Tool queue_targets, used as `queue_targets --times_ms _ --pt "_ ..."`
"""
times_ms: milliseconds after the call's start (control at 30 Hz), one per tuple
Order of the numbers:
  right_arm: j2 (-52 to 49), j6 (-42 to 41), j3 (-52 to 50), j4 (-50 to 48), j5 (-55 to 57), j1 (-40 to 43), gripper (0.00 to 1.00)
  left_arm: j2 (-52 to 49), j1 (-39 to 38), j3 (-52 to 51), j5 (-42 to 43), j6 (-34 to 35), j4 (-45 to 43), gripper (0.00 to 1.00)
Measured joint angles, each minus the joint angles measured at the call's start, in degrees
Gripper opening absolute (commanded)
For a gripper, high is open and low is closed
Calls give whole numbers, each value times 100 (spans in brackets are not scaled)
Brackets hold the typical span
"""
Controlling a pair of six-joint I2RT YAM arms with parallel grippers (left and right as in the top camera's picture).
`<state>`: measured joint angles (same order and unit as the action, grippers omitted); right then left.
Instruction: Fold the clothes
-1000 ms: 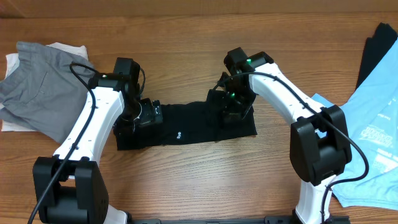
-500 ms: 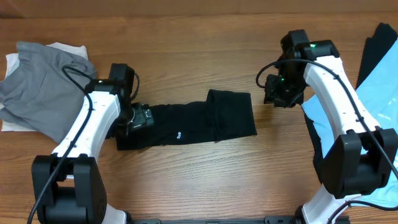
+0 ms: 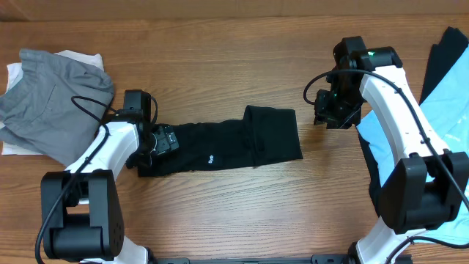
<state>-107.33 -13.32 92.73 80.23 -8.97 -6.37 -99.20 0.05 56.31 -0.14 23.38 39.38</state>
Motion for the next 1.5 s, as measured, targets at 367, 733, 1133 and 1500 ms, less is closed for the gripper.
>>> queue_targets --times_ms 367,733,1133,1500 --pt "0 0 0 -4 2 0 35 -229 -72 83 782 -232 -428 4" --pt "0 0 0 -9 109 0 36 -533 675 1117 122 -413 1113 4" --pt "0 -2 0 -50 380 0 39 -584 282 3316 435 -553 2938 4" --pt "0 4 0 -7 389 0 39 -824 -2269 3322 310 -42 2420 11"
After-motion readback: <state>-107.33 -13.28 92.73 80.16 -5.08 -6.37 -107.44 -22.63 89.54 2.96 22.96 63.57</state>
